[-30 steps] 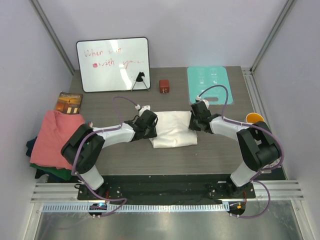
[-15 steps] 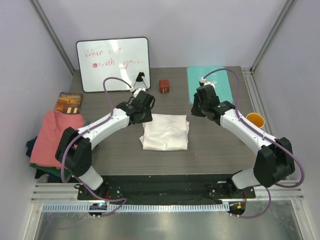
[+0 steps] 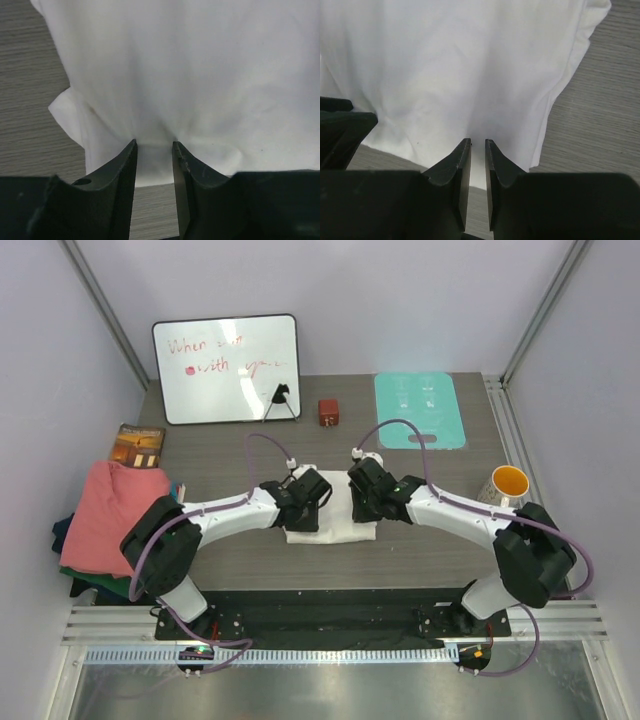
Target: Fold and stack the t-shirts
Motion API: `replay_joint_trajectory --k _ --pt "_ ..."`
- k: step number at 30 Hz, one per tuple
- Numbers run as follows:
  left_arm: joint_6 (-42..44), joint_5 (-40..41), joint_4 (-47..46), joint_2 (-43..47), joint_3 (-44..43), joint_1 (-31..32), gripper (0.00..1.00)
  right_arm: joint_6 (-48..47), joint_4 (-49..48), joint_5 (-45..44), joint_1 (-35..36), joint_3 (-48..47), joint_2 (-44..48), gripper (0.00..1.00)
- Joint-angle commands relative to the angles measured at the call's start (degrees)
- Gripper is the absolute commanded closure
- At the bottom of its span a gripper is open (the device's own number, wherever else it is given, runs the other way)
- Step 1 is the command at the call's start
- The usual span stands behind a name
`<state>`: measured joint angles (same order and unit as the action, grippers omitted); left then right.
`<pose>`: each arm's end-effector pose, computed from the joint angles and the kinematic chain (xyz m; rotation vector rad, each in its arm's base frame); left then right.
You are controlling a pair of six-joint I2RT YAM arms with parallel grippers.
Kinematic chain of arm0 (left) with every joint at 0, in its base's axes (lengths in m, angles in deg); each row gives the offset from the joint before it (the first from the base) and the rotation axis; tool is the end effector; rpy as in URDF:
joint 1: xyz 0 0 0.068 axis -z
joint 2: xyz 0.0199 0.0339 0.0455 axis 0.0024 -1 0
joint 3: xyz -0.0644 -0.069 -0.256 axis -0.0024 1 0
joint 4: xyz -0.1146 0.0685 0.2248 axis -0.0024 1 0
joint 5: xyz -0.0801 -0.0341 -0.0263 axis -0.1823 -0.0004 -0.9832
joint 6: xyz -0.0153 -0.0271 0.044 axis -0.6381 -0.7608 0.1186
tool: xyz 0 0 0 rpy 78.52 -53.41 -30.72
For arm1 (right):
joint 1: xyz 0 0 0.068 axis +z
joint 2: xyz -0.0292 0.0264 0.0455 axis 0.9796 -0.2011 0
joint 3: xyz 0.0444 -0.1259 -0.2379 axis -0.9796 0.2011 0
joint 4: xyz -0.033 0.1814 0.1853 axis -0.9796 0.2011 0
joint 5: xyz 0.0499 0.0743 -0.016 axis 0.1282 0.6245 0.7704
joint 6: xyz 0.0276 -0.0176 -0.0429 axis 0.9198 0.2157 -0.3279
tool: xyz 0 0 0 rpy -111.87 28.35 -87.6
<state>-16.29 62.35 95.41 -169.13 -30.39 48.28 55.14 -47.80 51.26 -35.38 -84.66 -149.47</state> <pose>0.2166 -0.2301 0.1853 0.0211 2.6675 -0.2237 0.2214 0.2000 0.2093 -0.2247 2.5684 0.3230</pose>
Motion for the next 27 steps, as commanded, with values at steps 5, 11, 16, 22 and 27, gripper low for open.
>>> replay_joint_trajectory --k 5,11,16,22,27 --pt "-3.23 2.07 -6.12 -5.58 4.69 0.99 0.65 2.98 -6.26 -6.26 0.04 5.17 -11.43 0.78" --pt "-3.32 3.92 -6.38 -3.48 9.70 0.82 0.65 4.12 -7.76 -4.87 -0.05 5.88 -19.62 0.80" --pt "-3.41 3.84 -5.94 1.44 14.79 -0.41 0.64 4.66 -7.59 -4.60 -0.75 6.58 -18.31 0.80" --pt "-2.53 3.31 -5.68 5.93 19.11 -1.64 0.63 4.04 -5.84 -6.27 -2.86 8.42 -14.44 0.79" --pt "-2.27 3.13 -5.42 5.76 18.93 -1.82 0.64 4.21 -5.22 -6.62 -4.35 9.83 -12.51 0.79"
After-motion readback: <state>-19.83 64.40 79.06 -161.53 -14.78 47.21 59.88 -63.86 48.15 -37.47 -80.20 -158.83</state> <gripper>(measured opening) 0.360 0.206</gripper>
